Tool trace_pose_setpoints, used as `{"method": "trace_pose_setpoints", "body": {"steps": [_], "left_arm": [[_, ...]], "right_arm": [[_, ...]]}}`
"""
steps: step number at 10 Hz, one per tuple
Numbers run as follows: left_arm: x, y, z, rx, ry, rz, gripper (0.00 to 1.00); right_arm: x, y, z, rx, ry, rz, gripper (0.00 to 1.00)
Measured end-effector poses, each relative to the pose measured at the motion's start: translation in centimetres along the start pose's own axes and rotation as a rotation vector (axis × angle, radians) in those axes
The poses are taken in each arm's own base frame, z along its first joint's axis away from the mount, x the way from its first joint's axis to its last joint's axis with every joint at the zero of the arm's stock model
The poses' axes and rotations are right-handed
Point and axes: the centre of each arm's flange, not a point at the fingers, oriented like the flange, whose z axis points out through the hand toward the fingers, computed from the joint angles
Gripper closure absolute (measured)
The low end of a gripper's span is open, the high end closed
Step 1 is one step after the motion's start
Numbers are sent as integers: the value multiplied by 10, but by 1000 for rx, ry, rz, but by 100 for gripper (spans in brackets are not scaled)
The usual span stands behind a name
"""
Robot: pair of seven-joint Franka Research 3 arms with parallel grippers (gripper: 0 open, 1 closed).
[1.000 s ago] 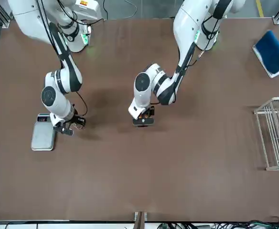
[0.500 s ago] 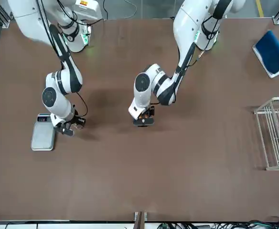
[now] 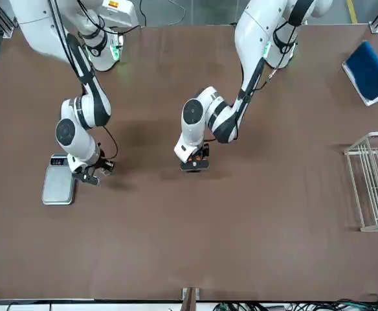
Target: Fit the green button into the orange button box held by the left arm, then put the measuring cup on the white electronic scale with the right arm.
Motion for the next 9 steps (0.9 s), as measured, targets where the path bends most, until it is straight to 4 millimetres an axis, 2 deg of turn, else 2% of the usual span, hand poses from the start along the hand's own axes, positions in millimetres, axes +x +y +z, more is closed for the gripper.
{"method": "trace_pose_setpoints", "body": {"steps": [4, 9], "left_arm": [[0, 0, 0, -1, 1, 0, 14], [1, 1, -1, -4, 4, -1, 14]], "right_arm": [[1, 1, 1, 0, 2, 2, 88], [3, 2, -2, 1, 4, 4, 92]]}}
